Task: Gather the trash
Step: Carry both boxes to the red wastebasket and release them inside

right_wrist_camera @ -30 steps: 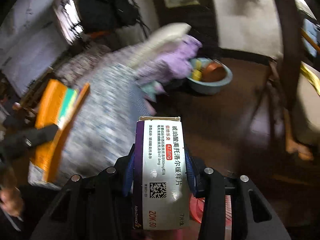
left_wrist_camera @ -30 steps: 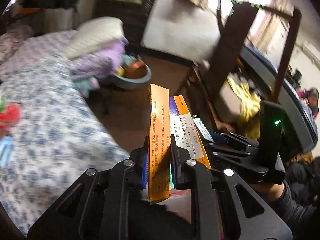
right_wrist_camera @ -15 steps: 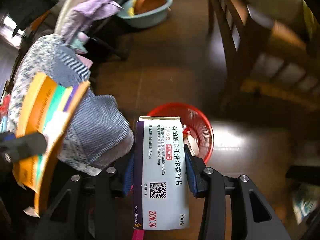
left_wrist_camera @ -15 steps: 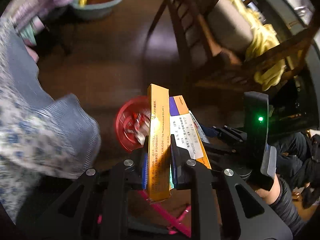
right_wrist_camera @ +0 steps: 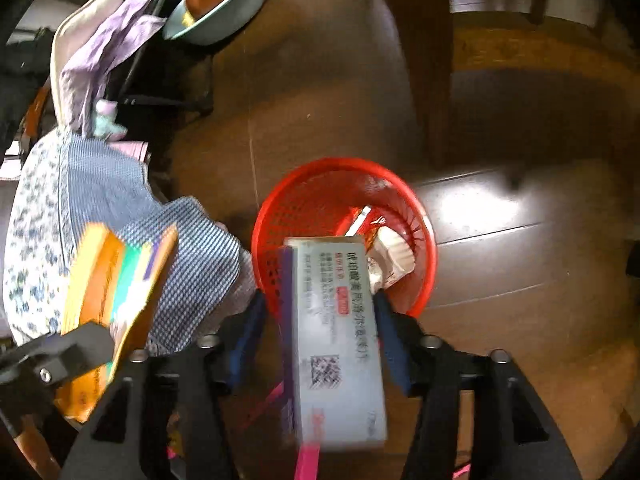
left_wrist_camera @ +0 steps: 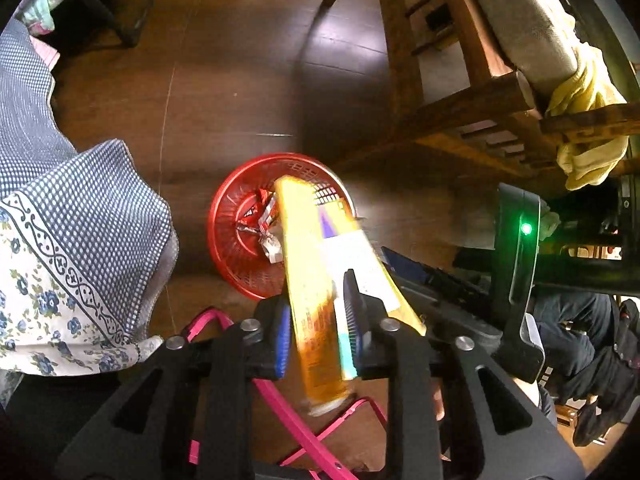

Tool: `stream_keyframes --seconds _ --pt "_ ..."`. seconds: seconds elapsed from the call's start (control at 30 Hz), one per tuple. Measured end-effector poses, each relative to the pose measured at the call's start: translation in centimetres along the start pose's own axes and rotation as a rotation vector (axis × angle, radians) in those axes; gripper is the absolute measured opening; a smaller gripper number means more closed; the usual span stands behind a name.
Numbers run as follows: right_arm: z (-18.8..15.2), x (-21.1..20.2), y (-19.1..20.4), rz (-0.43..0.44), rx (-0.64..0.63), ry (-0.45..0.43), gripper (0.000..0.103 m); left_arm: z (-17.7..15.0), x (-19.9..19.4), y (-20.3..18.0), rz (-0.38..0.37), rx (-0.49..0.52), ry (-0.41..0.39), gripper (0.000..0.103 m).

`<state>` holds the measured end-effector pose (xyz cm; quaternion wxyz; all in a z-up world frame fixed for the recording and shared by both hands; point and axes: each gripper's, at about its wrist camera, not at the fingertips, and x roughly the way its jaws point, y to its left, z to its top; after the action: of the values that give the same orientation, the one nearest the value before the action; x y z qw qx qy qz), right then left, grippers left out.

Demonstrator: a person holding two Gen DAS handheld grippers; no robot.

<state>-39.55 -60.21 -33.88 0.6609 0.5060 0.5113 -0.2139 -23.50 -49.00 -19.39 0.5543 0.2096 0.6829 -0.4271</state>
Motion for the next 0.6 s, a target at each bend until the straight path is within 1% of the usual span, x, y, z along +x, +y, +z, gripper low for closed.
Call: stream_keyframes --seconds 0.03,0.1,0.13,0.23,0.3,0.43,0.53,0.6 --pt "0.0 -0.1 0.1 -0.001 -0.003 -0.005 0.058 0.1 -0.2 0.1 0.002 -0.002 -0.01 0.034" --pt "-0.3 -0.9 -0.8 0.002 -0.007 -0.008 0.058 0.3 -0.3 0.3 -0.005 -0.019 -0.021 0.037" --pt "-0.4 -1.1 -0.7 -0.006 -0.006 -0.013 0.058 0.2 -0.5 0.5 -0.016 -0.029 -0.026 0.037" --pt "-0.3 -1.7 -0.5 -0.009 -0.02 -0.018 0.059 0.2 -0.8 0.8 -0.008 -0.036 -0.035 0.037" --pt "-0.3 -2.0 0.1 -0.032 -0.046 -0.021 0.059 0.0 -1.2 1.2 0.001 -0.046 -0.042 0.037" --pt "-0.5 -3.3 1.9 -0.074 -0.104 -0.042 0.06 -0.2 -1.9 1.7 -0.006 -0.069 -0.058 0.037" --pt "-0.6 -4.7 3.7 -0.091 -0.15 -0.071 0.062 -0.6 -3.5 1.9 -0.012 -0.067 -0.098 0.037" --pt "-0.8 -5.7 4.9 -0.098 -0.181 -0.089 0.062 -0.8 -5.3 1.9 -0.02 -0.05 -0.142 0.037"
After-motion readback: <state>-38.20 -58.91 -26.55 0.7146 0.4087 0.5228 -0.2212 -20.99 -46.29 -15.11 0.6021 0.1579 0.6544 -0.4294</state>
